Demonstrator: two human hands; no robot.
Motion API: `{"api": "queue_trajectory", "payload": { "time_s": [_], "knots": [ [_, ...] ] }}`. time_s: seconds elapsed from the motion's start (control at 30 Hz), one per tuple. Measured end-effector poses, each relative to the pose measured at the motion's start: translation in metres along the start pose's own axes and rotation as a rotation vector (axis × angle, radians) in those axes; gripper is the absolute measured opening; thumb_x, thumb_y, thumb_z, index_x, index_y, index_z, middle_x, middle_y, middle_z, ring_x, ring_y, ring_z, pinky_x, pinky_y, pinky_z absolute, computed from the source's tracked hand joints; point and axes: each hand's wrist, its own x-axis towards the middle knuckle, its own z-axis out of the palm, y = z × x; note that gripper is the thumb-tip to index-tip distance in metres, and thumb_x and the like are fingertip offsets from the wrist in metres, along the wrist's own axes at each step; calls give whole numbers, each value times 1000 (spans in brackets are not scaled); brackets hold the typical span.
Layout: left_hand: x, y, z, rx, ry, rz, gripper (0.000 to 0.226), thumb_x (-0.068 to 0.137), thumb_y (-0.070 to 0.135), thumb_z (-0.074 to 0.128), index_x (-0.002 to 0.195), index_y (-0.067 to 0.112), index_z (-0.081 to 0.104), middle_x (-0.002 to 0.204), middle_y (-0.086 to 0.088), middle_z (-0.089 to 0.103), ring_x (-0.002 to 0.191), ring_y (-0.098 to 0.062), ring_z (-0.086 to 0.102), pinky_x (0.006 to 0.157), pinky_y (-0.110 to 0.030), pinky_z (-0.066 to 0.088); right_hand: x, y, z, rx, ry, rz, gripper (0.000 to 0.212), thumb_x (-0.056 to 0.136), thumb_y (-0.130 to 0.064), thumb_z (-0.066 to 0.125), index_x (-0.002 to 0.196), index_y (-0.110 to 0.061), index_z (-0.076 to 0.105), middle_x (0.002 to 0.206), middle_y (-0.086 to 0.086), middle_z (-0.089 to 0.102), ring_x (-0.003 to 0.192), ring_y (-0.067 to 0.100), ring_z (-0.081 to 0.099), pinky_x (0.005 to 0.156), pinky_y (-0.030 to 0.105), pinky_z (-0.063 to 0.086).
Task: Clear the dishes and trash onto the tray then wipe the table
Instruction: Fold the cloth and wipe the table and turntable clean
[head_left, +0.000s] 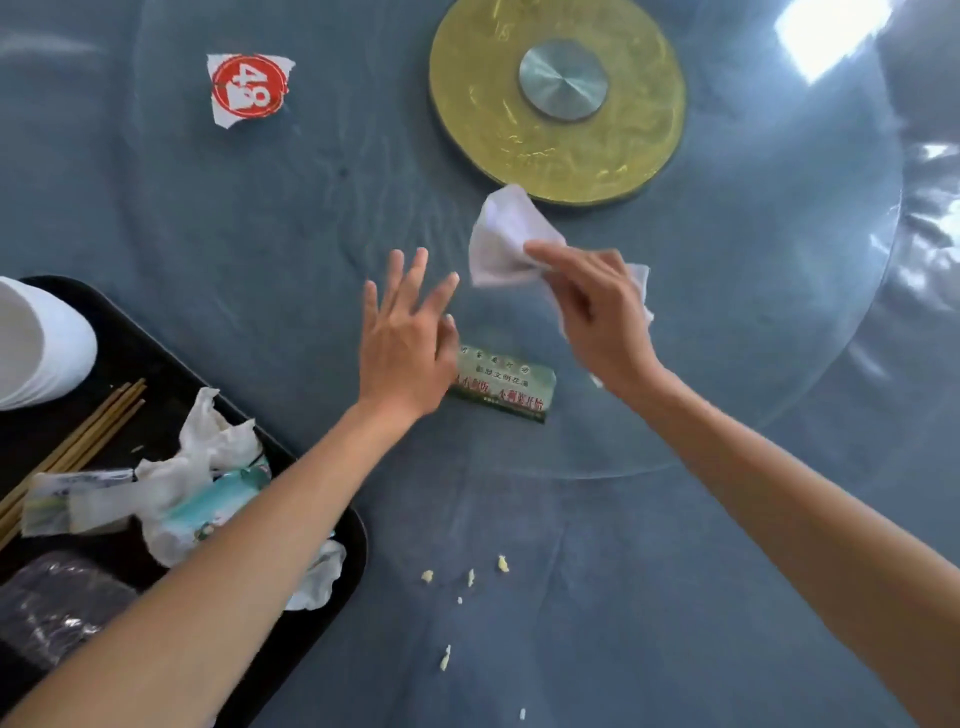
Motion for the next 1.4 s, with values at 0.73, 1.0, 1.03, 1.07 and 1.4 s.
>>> {"api": "queue_trajectory", "payload": {
  "time_s": [0.73, 1.0, 1.03, 1.07, 1.4],
  "knots": [
    [5, -23, 3, 154, -50, 146, 55, 97, 19, 35, 151, 13, 45, 166, -10, 29, 157, -31, 10, 125, -55, 16, 20, 43, -17, -311, -124, -287, 57, 92, 13, 59, 140, -16, 66, 148, 4, 61, 90, 38, 57, 80, 49, 56],
    [24, -27, 14, 268, -82, 168, 57, 101, 30, 27, 158, 28, 32, 168, 5, 22, 157, -19, 13, 127, -50, 10, 27, 47, 24, -295, -62, -154, 45, 99, 0, 54, 139, -15, 67, 138, 1, 69, 81, 35, 50, 76, 48, 52],
    [28, -34, 10, 264, -85, 182, 57, 101, 29, 28, 158, 28, 33, 168, 5, 23, 157, -19, 14, 127, -51, 11, 6, 38, 27, -258, -114, -214, 45, 99, -1, 53, 138, -16, 68, 138, 0, 69, 78, 32, 48, 76, 45, 51],
    [32, -40, 7, 256, -87, 192, 57, 101, 28, 28, 158, 28, 33, 168, 5, 24, 157, -20, 15, 126, -51, 11, -20, 28, 31, -218, -184, -257, 44, 99, -3, 52, 138, -18, 68, 139, -3, 68, 77, 30, 46, 77, 40, 51],
    [49, -57, -26, 252, -48, 64, 51, 100, 10, 48, 150, 14, 48, 165, -15, 30, 155, -37, 19, 121, -62, 20, 7, 25, -9, -147, -176, -346, 43, 99, 0, 55, 134, -21, 70, 114, -8, 75, 72, 28, 53, 70, 41, 51]
  ]
}}
